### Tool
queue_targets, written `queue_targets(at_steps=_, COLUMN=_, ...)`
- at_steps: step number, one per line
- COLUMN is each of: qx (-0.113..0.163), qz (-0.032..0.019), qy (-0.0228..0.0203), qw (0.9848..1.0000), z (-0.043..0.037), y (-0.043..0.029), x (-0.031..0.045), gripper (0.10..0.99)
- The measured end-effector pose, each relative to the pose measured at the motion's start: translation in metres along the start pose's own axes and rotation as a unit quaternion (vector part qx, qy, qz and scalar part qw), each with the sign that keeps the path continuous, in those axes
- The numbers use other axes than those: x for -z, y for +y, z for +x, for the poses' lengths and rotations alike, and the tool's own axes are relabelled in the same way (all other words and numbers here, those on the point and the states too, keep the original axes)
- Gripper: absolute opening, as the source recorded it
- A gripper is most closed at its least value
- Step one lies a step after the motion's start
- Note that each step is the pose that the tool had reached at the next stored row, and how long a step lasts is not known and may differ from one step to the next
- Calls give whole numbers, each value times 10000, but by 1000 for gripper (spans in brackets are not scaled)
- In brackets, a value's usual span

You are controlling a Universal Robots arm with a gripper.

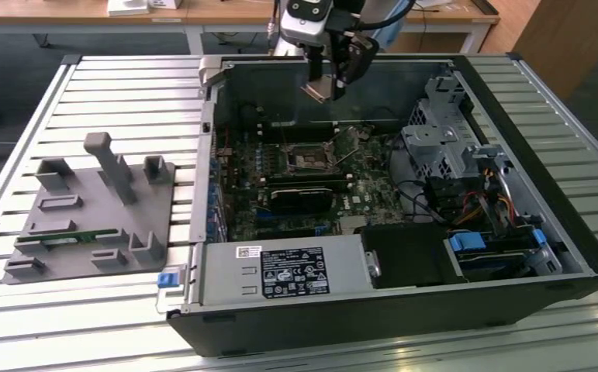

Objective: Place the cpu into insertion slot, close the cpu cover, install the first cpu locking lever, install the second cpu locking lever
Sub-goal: 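Place the cpu into insertion slot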

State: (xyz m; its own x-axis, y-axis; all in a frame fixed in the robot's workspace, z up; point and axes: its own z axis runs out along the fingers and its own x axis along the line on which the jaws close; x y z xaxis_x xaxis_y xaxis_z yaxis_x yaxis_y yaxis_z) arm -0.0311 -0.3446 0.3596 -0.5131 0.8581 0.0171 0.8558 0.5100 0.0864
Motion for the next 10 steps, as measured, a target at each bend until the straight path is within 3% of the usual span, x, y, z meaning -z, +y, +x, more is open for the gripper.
queue_targets(at_steps=10, qx=-352, qz=-6, qy=-32, qw=9994, z=1, y=0, x=-1, gripper=529)
